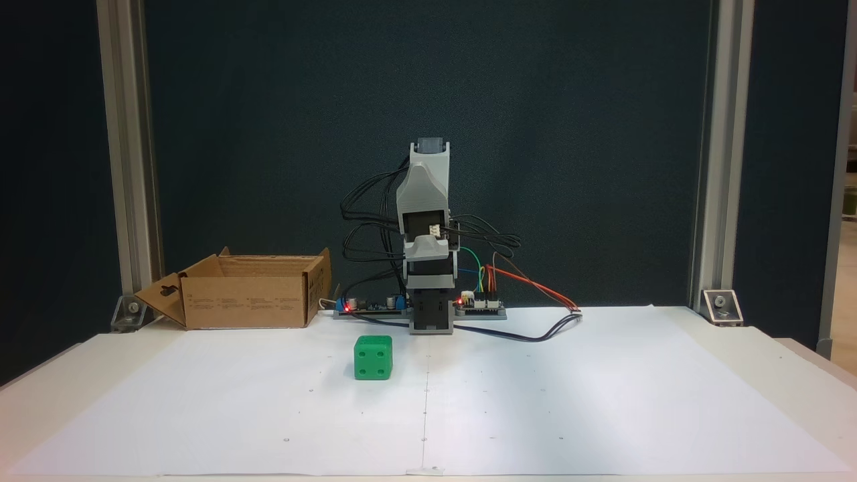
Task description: Grasp a green dice and put it in the bin.
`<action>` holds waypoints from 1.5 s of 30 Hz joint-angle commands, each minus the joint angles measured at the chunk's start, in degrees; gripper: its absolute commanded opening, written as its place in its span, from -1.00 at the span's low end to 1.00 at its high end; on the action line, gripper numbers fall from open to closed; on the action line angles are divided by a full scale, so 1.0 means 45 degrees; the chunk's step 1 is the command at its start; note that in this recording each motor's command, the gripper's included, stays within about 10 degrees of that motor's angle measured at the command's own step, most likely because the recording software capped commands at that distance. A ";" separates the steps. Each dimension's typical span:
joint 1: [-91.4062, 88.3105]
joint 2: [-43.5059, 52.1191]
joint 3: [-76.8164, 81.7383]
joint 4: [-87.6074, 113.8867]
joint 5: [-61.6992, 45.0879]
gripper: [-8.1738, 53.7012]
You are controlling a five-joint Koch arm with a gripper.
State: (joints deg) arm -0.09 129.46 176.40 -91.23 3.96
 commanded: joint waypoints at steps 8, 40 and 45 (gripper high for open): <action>0.1055 0.1387 0.0605 -0.0586 -0.1504 0.71; 0.0781 0.1367 0.0605 -0.0566 -0.1562 0.71; 0.0332 0.1367 0.0586 -0.0586 -0.1660 0.71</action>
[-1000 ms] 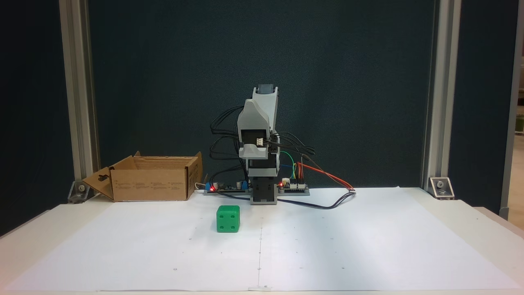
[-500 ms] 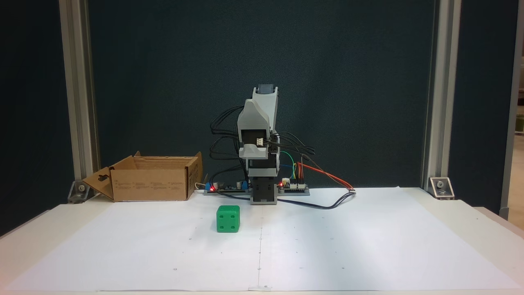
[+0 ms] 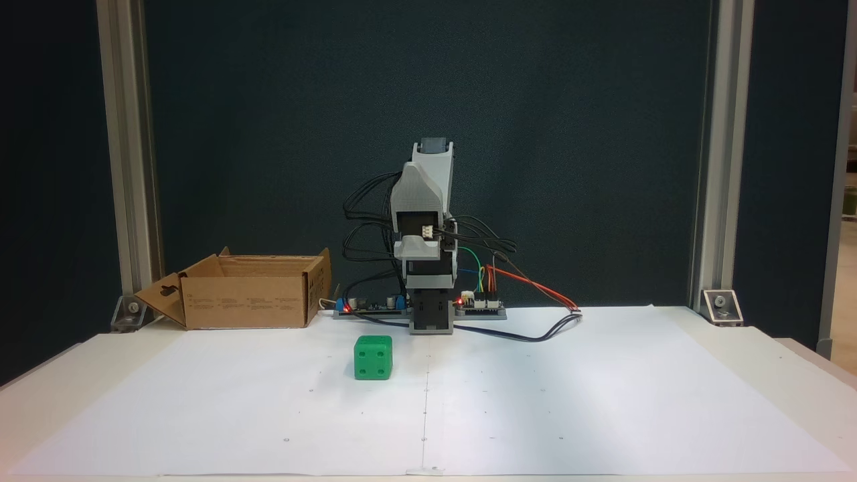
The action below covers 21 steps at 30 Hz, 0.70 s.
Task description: Grasp a green dice and put it in the bin.
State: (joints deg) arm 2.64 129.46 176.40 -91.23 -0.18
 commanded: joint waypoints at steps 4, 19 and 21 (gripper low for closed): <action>-0.0195 0.1367 0.0605 -0.0547 -0.0684 0.71; 0.0254 0.1348 0.0566 0.0117 -0.0762 0.68; 0.0273 0.1348 0.0254 0.0313 -0.0801 0.67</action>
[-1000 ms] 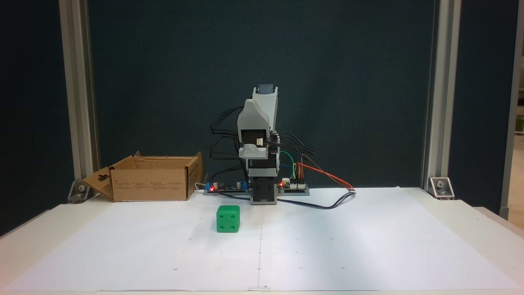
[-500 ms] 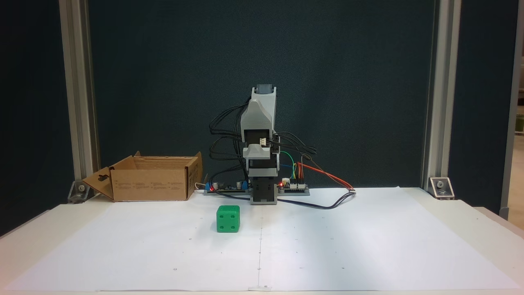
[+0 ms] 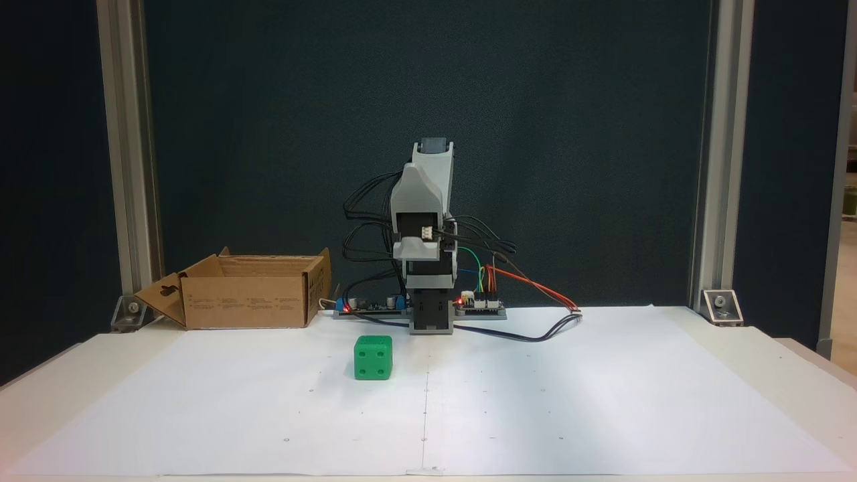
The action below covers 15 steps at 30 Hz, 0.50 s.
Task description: Grasp a green dice and put it in the bin.
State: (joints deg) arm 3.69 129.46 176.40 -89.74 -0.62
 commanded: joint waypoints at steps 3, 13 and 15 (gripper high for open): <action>0.0020 0.1367 -0.0781 0.0898 -0.0684 0.66; 0.0059 0.1406 -0.6172 0.9351 -0.0625 0.66; 0.0078 0.1406 -0.6992 1.1109 -0.0625 0.66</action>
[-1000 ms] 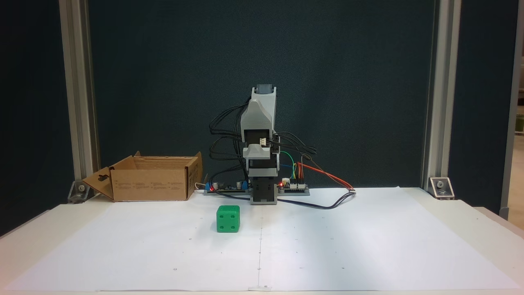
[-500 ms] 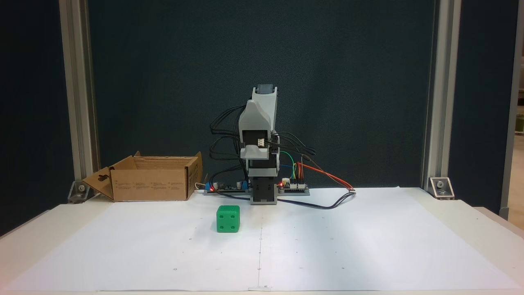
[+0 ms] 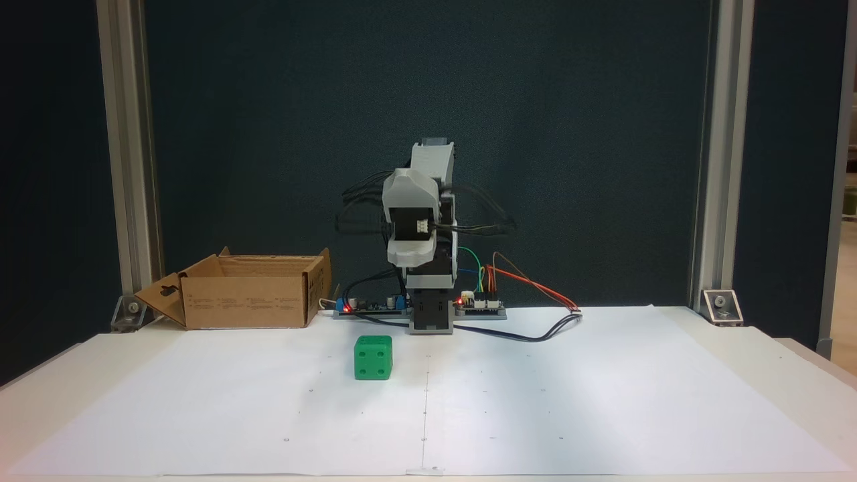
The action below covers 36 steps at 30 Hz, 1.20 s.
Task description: Grasp a green dice and put it in the bin.
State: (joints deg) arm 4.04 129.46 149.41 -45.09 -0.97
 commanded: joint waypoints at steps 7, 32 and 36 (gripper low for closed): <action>0.0586 0.1426 -0.3730 0.7242 -0.0410 0.66; 0.3281 -0.2031 -1.2207 2.6152 -0.1309 0.74; 0.3418 -0.2891 -1.2891 2.6152 -0.2051 0.77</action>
State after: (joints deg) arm 19.16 117.16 95.19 70.84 -5.36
